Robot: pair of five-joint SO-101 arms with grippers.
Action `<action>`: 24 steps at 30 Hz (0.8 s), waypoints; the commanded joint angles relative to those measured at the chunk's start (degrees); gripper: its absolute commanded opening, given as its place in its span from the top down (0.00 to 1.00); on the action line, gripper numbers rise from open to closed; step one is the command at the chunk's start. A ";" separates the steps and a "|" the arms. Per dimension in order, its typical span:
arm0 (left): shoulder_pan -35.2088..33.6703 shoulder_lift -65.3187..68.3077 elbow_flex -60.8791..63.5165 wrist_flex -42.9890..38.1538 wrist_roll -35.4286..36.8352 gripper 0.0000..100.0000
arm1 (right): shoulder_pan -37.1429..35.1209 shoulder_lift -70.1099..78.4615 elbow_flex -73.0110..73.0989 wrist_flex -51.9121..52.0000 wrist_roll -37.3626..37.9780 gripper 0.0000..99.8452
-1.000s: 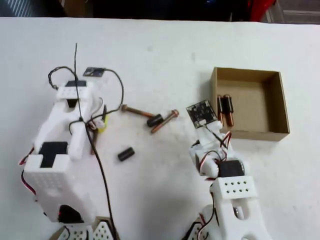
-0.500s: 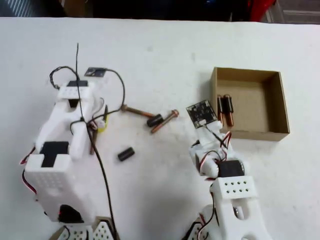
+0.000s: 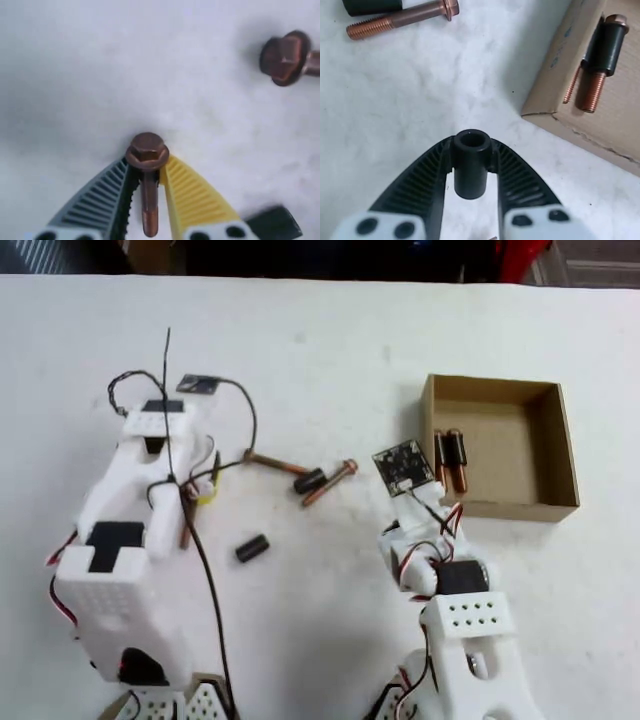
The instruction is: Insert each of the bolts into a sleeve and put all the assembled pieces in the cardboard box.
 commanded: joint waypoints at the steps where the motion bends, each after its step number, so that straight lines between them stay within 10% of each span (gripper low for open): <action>1: 1.80 -1.45 -5.98 7.47 -0.44 0.98 | -1.36 -1.45 -0.62 -0.92 -0.44 0.98; 24: 5.49 -38.37 13.63 5.71 -5.45 0.98 | -21.23 -5.85 -0.97 -6.64 -0.53 0.98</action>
